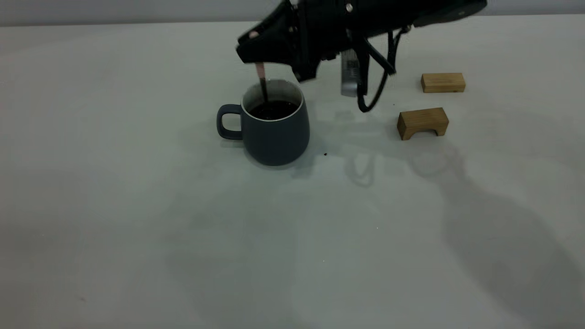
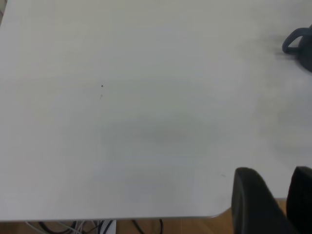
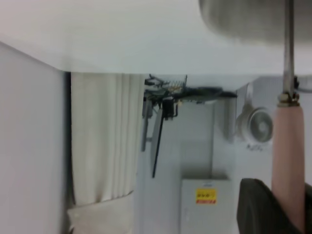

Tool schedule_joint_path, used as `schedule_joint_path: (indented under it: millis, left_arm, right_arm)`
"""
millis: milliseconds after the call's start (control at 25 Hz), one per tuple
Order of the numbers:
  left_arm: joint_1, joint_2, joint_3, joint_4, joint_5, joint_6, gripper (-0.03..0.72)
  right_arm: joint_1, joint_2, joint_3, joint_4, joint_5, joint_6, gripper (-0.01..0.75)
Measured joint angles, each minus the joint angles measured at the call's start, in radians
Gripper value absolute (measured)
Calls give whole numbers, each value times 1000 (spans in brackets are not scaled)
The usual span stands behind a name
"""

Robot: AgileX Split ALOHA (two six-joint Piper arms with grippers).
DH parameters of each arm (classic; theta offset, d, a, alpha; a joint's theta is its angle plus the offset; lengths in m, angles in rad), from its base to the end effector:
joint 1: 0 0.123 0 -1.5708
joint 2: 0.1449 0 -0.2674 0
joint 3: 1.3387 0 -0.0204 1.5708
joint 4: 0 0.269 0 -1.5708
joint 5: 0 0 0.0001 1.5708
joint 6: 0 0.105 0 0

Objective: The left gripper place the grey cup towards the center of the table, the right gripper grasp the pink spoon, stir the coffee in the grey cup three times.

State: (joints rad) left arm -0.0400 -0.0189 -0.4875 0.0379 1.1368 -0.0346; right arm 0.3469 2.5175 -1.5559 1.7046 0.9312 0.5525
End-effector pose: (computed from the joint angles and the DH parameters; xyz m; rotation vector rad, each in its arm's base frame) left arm 0.0362 0.0022 0.2697 0.0020 2.1134 0.0013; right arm 0.4176 0.2398 0.0122 -1.5375 -1.5796 -1.2147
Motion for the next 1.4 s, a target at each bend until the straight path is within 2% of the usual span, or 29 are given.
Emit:
schedule_joint_path:
  millis: [240,360,440,680,760,920,1160,1400]
  left_arm:
    - [0,0,0,0,0,0,243]
    - [0,0,0,0,0,0,243]
    - [0,0,0,0,0,0,243]
    - [0,0,0,0,0,0,243]
    - [0,0,0,0,0,0,243]
    - [0,0,0,0,0,0,243]
    - [0,0,0,0,0,0,243]
    - [0,0,0,0,0,0,243]
  right_arm:
    - [-18,13,-2,-81,77,-92,100]
    - [-18,15,-2,-91,97,-115,133]
    - [-18,15,-2,-92,111,-121,209]
    - [-18,14,-2,-101,149,-122,548]
    - [-18,7,-2,-123,149,-129,612]
    - [-18,-52,-2,-174,149,-166,629]
    - [-18,-219,-2,-330,152,-235,569]
    - [-18,-430,-2,-529,229,-249,561]
